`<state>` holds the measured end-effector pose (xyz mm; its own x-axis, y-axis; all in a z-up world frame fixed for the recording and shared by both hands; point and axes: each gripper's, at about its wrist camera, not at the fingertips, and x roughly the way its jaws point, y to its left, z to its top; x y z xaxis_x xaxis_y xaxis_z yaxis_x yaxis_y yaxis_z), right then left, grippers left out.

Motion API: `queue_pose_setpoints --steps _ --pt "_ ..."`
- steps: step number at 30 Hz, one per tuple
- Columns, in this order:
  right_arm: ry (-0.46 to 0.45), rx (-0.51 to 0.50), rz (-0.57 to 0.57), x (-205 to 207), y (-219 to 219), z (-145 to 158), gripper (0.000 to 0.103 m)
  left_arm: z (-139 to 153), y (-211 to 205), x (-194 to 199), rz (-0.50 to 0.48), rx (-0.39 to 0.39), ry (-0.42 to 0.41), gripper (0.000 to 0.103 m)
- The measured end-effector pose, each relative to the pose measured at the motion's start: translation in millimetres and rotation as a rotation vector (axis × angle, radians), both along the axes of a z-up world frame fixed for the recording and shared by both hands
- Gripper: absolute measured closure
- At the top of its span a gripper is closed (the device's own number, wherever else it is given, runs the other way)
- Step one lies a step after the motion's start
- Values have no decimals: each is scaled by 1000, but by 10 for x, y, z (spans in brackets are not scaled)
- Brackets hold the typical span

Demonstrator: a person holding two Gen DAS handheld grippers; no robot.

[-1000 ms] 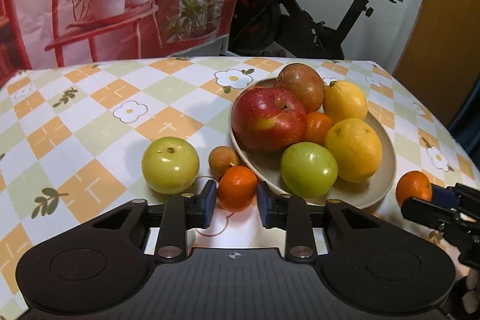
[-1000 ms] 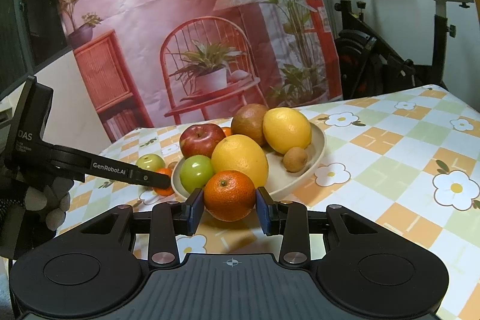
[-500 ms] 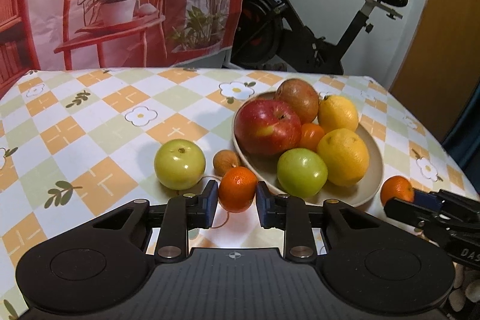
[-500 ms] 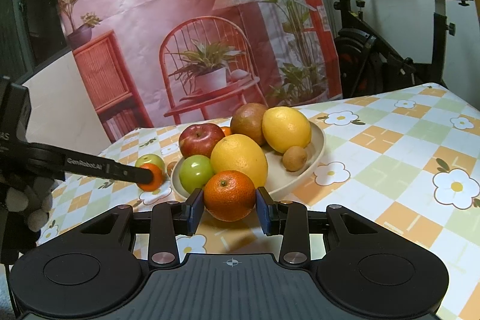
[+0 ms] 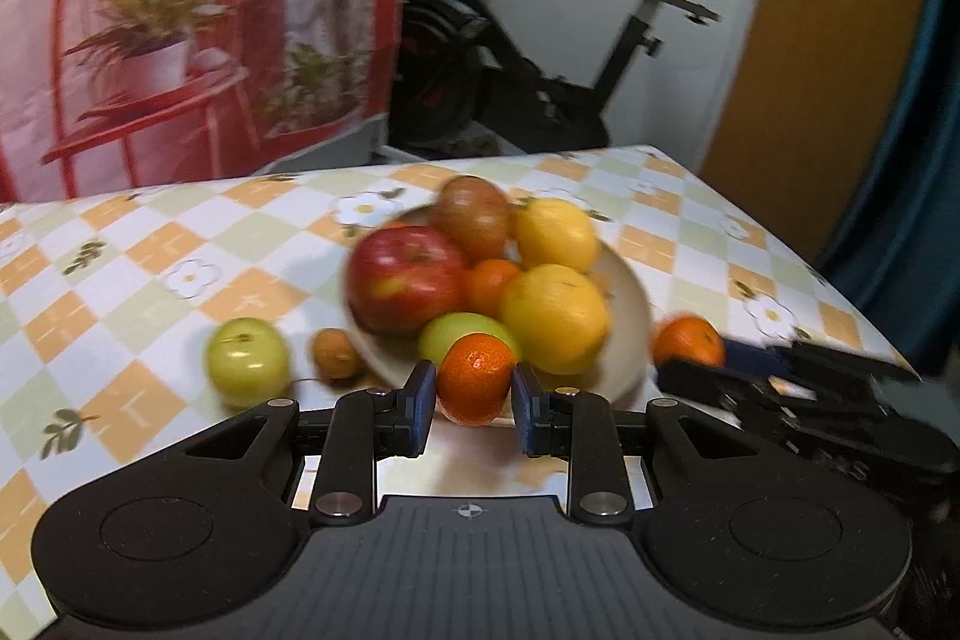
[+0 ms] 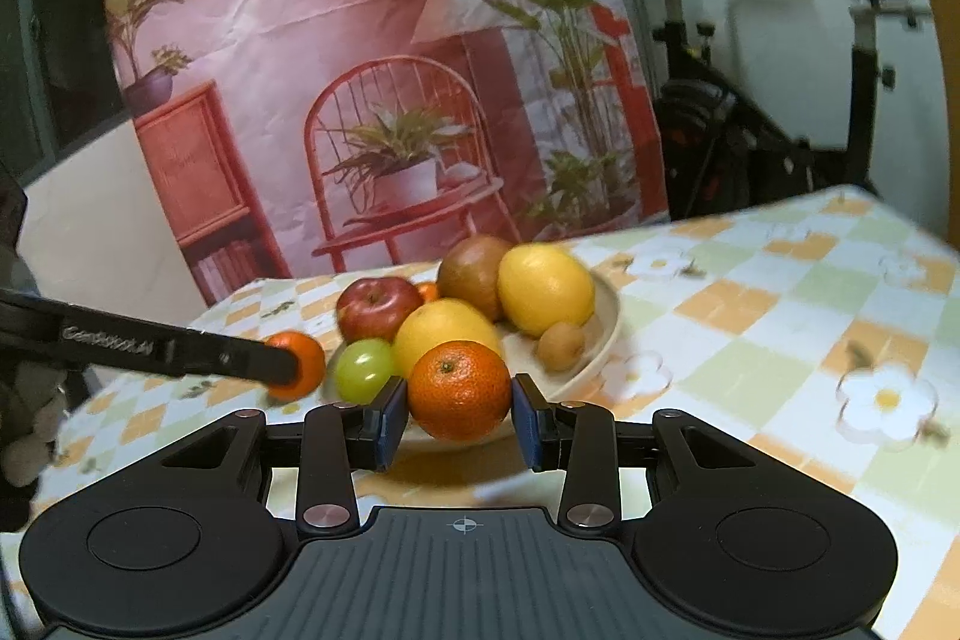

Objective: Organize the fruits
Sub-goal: 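Carry both tangerines over the plate, lower the left one and open the left tool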

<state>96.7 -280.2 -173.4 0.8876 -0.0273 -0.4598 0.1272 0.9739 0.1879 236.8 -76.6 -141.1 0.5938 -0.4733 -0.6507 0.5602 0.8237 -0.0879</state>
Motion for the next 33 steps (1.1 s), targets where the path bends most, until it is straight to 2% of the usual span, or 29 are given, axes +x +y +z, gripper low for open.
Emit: queue_pose_setpoints --steps 4,9,15,19,27,33 --pt "2 -22 -17 97 -204 16 69 -59 -197 -61 -64 21 -6 74" --pt "28 21 -18 268 -431 -9 69 -145 -324 -39 -94 48 2 74" --pt "52 20 22 430 -407 -55 69 -178 -360 12 -90 55 4 74" --pt "66 39 6 495 -435 -78 69 -180 -406 18 -97 67 3 74" --pt "56 79 -1 468 -487 -96 65 -194 -431 26 -84 84 4 74" --pt "30 101 1 407 -523 -88 65 -155 -371 23 -62 61 11 73"
